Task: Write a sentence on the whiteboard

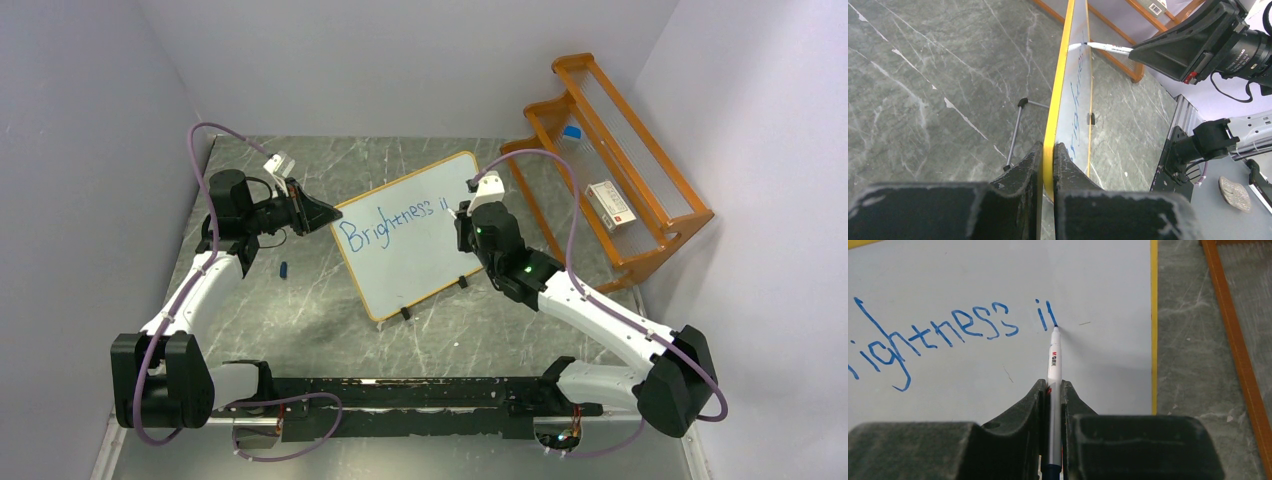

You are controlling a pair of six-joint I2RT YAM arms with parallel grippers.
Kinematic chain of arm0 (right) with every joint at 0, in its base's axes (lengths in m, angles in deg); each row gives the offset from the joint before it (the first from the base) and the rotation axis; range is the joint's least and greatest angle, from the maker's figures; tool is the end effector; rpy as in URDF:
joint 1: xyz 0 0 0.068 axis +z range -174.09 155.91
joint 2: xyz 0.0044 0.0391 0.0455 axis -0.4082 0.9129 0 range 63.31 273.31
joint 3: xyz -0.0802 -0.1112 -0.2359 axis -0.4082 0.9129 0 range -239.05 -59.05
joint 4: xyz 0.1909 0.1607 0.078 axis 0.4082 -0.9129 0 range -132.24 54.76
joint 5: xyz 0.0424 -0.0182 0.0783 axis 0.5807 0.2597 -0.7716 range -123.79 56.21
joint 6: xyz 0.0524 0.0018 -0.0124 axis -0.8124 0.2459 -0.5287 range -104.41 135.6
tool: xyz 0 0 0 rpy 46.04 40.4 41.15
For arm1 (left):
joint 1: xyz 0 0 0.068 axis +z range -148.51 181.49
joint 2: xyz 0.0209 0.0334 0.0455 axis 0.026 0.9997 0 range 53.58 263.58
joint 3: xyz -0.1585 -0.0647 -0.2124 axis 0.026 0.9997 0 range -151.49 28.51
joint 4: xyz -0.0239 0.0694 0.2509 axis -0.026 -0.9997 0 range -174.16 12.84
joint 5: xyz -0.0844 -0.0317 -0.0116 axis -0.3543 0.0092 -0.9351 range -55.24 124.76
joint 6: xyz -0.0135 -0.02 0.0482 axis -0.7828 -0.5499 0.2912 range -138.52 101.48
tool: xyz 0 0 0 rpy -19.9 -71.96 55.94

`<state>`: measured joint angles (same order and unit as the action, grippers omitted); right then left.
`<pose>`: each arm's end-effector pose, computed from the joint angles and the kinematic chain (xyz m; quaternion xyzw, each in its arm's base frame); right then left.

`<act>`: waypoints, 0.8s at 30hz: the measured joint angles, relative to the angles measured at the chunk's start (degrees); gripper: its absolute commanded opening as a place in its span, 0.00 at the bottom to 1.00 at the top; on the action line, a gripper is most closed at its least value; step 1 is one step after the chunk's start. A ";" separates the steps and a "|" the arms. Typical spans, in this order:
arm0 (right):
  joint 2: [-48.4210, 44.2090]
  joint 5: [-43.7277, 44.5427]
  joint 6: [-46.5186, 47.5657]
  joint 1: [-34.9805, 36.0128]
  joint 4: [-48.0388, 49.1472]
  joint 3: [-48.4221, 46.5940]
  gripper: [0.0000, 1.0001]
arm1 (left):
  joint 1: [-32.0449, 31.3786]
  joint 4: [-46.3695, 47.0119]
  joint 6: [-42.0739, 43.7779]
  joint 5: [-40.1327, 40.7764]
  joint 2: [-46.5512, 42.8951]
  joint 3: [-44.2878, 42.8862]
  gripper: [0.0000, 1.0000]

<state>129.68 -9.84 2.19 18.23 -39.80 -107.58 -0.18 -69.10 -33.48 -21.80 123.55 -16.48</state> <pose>0.2051 0.1672 0.2969 -0.0912 0.8160 0.1019 0.5617 0.2656 -0.0375 0.2852 0.1983 0.7354 -0.4525 0.4637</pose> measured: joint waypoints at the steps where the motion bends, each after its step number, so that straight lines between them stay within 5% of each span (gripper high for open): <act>1: 0.00 -0.02 0.04 0.00 -0.02 -0.09 0.00 | 0.00 0.00 0.02 0.00 0.00 0.00 0.05; 24: 1.79 0.04 0.87 -0.17 2.03 -2.03 0.00 | 0.00 0.00 0.04 0.04 0.02 -0.02 0.05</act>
<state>131.47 -9.80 3.06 18.06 -37.77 -109.61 -0.18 -69.10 -33.44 -21.75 123.58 -16.51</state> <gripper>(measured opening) 0.155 0.113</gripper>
